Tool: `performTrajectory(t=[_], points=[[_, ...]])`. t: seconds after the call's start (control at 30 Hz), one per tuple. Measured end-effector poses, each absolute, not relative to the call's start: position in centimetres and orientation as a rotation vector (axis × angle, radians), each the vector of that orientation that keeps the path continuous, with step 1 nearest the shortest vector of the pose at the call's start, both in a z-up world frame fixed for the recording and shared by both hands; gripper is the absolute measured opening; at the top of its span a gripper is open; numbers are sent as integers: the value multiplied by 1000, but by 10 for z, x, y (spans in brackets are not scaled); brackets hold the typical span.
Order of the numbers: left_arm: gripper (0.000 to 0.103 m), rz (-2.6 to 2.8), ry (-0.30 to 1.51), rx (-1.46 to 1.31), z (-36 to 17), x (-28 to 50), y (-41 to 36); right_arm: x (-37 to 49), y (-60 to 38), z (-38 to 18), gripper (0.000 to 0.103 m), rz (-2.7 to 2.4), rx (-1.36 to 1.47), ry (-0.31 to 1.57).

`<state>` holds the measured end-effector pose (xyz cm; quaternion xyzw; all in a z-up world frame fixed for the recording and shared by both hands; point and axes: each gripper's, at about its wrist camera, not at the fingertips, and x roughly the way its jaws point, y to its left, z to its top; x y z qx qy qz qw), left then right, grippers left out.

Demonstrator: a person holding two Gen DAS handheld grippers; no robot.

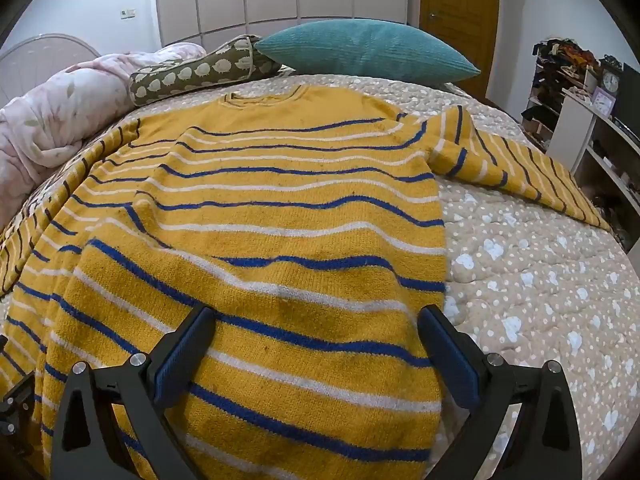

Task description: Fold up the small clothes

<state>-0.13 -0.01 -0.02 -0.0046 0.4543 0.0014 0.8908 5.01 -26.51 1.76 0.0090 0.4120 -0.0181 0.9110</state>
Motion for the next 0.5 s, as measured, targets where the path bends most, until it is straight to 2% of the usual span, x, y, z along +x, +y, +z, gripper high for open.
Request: performTrajectory(t=[0.13,0.5], points=[[103,5,949,-18,1,-5,1,49,-269,20,103,-43,17,847],[103,-40,1160,-13,2,22,11,50,-266,13,103,-52,16,847]])
